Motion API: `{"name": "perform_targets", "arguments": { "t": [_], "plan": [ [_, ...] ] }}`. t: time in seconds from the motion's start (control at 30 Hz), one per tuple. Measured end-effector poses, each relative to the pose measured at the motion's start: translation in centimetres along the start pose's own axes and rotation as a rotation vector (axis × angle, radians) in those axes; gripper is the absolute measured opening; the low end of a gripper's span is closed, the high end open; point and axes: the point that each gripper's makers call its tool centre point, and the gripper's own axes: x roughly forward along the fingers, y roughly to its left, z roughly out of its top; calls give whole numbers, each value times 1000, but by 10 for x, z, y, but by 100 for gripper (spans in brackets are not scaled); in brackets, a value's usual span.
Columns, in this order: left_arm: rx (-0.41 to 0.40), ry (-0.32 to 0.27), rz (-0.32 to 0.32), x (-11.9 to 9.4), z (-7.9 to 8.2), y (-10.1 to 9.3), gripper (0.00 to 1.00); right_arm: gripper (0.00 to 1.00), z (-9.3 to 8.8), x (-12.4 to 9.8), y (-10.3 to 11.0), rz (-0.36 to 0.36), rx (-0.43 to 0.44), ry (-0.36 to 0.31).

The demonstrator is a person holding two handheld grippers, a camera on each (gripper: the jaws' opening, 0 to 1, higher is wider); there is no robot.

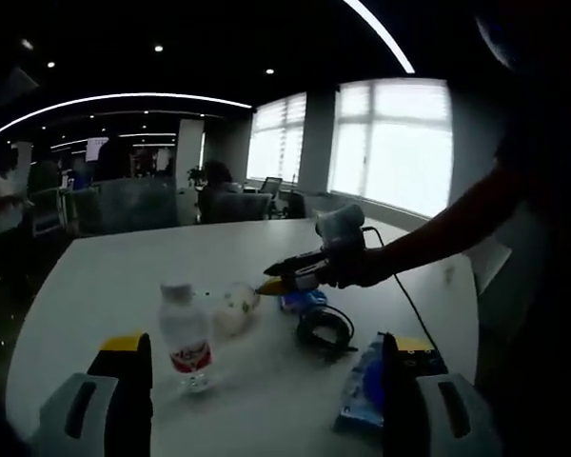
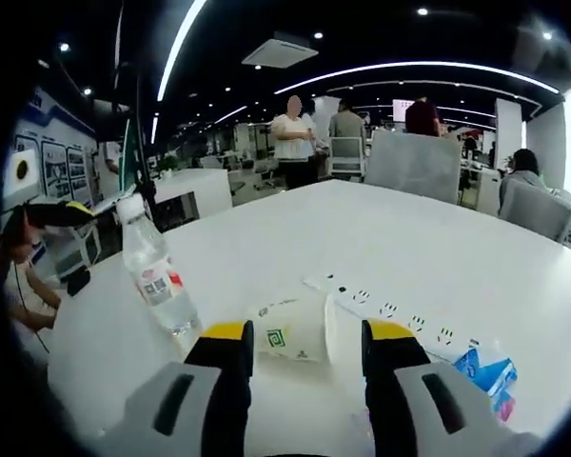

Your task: Arrange the tabletop items into an orderly group along one side of the table until the central work area is clear of visible clutter.

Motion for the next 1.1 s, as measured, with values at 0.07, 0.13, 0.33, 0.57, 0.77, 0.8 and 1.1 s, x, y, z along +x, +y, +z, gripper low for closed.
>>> {"name": "perform_targets", "arguments": {
  "t": [0.07, 0.13, 0.33, 0.57, 0.77, 0.8, 1.1],
  "plan": [
    [6, 2, -3, 1, -1, -1, 99, 40, -2, 4, 0, 7, 4, -3],
    [9, 3, -6, 3, -1, -1, 99, 39, -3, 6, 2, 21, 3, -9],
    [2, -1, -3, 6, 0, 2, 99, 33, -6, 12, 2, 28, 51, -14],
    [-4, 7, 0, 9, -2, 10, 98, 26, -9, 16, 4, 50, 83, -24],
    [-9, 11, -5, 13, -5, 13, 96, 21, -13, 19, 7, 74, 73, -13],
    [-8, 11, -7, 14, -6, 14, 96, 19, -14, 19, 7, 74, 72, -7],
    [-12, 22, -12, 17, -8, 15, 96, 3, -24, 19, 4, 73, 45, 24]
  ]
}}
